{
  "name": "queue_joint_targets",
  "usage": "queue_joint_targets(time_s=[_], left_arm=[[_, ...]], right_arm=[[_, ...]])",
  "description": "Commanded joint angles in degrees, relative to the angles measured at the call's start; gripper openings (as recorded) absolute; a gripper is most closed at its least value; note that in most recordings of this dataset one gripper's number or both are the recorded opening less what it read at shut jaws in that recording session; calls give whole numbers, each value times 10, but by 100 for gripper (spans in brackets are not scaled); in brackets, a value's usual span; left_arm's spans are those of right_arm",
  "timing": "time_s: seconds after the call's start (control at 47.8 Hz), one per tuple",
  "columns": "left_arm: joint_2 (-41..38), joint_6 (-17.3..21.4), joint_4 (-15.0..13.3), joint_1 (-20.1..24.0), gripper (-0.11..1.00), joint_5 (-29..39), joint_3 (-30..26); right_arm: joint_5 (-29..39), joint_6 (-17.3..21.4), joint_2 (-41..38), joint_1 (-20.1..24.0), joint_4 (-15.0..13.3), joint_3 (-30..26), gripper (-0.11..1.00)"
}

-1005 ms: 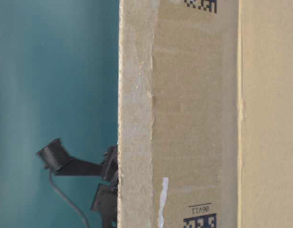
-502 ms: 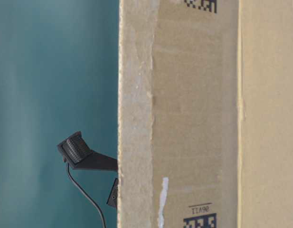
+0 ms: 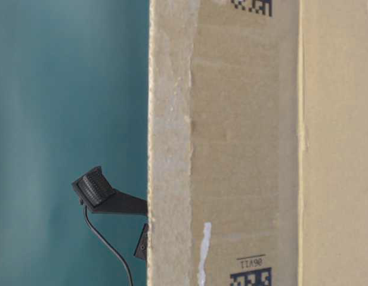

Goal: Close the cardboard box.

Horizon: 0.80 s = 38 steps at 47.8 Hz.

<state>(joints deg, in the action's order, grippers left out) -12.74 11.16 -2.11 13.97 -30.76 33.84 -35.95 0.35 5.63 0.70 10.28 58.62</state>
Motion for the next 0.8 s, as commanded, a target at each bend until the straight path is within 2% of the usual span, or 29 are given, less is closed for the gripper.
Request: queue_joint_targets(time_s=[0.0,0.209,0.356,0.461,0.607,0.691,0.775], left_arm=[[8,-2,1,4,0,-4,-1],[8,-3,1,4,0,-4,-2],[9,-8,0,4,0,-4,0],[9,-9,0,3,0,-4,1],[9,-11,1,2,0,-4,2],[9,-12,0,1,0,-4,2],[9,-13,0,1,0,-4,3]], right_arm=[[6,0,23,13,1,-11,0],[74,-4,134,56,0,-17,0],[105,-11,206,107,-6,-18,0],[109,-15,238,156,-23,-13,0],[107,-19,249,220,-52,-7,0],[107,-22,234,247,-57,-7,0],[104,-22,208,253,-57,-6,0]])
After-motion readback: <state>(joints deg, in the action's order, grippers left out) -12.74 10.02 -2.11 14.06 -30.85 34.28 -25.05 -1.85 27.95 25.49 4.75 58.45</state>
